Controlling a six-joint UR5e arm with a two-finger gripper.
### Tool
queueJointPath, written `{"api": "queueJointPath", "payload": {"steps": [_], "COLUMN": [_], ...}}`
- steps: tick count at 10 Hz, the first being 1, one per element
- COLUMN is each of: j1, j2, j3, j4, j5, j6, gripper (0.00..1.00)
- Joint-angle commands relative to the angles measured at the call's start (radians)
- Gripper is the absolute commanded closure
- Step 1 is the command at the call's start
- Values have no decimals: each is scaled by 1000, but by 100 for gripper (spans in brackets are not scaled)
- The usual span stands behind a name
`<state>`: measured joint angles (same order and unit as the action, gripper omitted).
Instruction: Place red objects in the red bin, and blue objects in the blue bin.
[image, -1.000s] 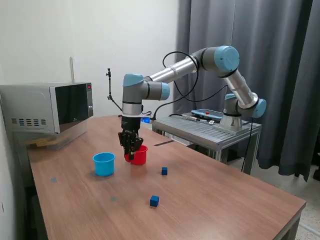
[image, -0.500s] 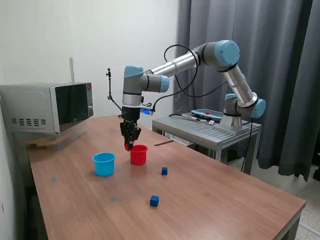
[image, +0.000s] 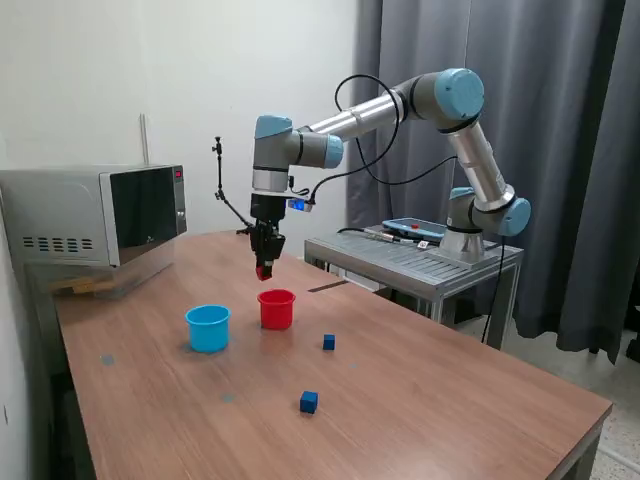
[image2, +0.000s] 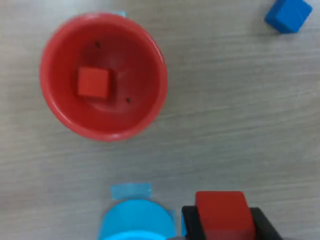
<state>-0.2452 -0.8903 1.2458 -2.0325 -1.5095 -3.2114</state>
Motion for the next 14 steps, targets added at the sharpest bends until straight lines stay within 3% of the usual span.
{"api": "queueJointPath", "payload": {"steps": [1, 8, 10, 14], "j1": [-25, -69, -71, -85], "j2": [-54, -139, -147, -148], "j3": [61, 172, 188, 207], "j4": [3, 1, 0, -9], "j5": [0, -3, -49, -48], "j6": [15, 76, 77, 88], "gripper": [100, 100, 100, 100]}}
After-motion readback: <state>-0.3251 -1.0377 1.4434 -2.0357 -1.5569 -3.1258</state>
